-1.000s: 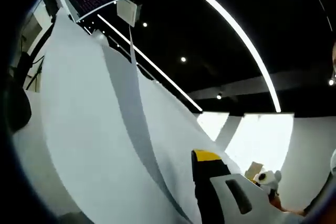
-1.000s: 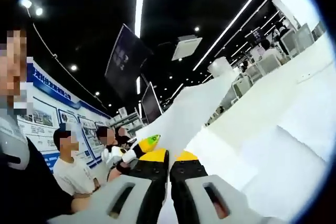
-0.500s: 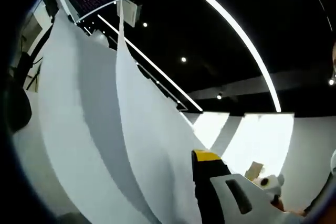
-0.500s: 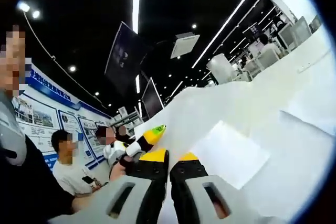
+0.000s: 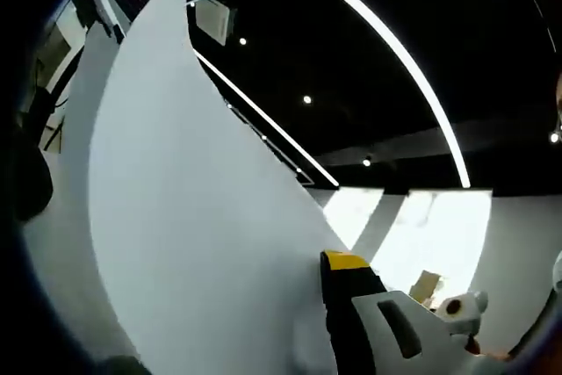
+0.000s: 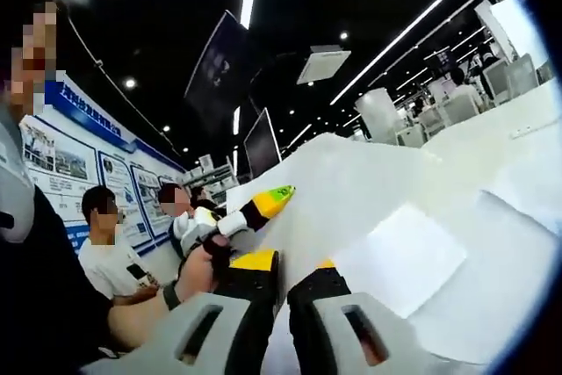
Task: Organize the stack of printing papers by aligning and flattening the scattered papers on the table
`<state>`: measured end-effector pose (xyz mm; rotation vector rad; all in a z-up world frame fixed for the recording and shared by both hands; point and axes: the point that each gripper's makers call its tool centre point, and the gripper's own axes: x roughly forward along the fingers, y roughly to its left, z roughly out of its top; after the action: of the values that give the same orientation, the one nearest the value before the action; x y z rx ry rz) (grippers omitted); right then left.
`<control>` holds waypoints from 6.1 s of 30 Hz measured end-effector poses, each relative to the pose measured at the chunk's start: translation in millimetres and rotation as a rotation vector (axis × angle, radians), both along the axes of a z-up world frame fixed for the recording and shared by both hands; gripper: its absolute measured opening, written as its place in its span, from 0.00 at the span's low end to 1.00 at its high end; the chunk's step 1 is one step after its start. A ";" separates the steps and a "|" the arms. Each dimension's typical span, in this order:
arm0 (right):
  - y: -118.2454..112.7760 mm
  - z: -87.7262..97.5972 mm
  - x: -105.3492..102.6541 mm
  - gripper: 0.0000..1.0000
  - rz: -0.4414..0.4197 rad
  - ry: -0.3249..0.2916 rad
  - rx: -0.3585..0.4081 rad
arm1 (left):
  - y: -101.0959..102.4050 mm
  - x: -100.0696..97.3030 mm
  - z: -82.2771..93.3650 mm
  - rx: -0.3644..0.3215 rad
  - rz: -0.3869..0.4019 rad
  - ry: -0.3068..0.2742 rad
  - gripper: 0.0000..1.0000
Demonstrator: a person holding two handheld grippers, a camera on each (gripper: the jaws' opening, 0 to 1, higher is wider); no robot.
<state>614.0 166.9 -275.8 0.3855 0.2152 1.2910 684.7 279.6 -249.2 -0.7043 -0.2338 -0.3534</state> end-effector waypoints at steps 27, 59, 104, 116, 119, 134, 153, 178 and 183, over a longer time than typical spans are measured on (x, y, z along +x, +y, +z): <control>4.2 -29.8 -18.3 0.00 0.151 0.124 -0.133 | -2.4 -0.7 0.6 0.005 -0.010 -0.003 0.23; -36.3 -24.9 -0.5 0.01 0.062 0.131 -0.108 | -1.1 1.2 -6.3 0.065 0.011 0.024 0.06; -224.9 -1.1 102.8 0.17 -0.509 -0.009 -0.216 | 0.5 0.7 -5.8 0.056 0.012 0.029 0.07; -242.8 -17.2 110.3 0.30 -0.571 -0.066 -0.342 | 0.0 0.2 -5.7 0.051 0.009 0.026 0.07; -246.6 -18.7 113.8 0.36 -0.581 -0.073 -0.358 | -0.1 0.2 -5.8 0.051 0.007 0.026 0.07; -294.5 -24.5 142.0 0.60 -0.732 -0.053 -0.413 | 1.0 0.2 -5.0 0.044 0.002 0.023 0.07; -355.0 -46.3 173.3 0.59 -0.905 -0.019 -0.430 | 0.3 0.2 -5.3 0.042 -0.001 0.022 0.07; -385.7 -59.1 215.5 0.50 -0.919 0.005 -0.451 | 1.3 -0.7 -4.3 0.022 -0.005 0.016 0.07; -375.2 -66.6 212.4 0.46 -0.865 -0.029 -0.533 | 1.1 -0.6 -4.3 0.022 -0.006 0.016 0.07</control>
<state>826.4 -208.3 -342.4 -0.0197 0.3118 0.3568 684.1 280.7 -253.5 -0.6856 -0.2124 -0.3552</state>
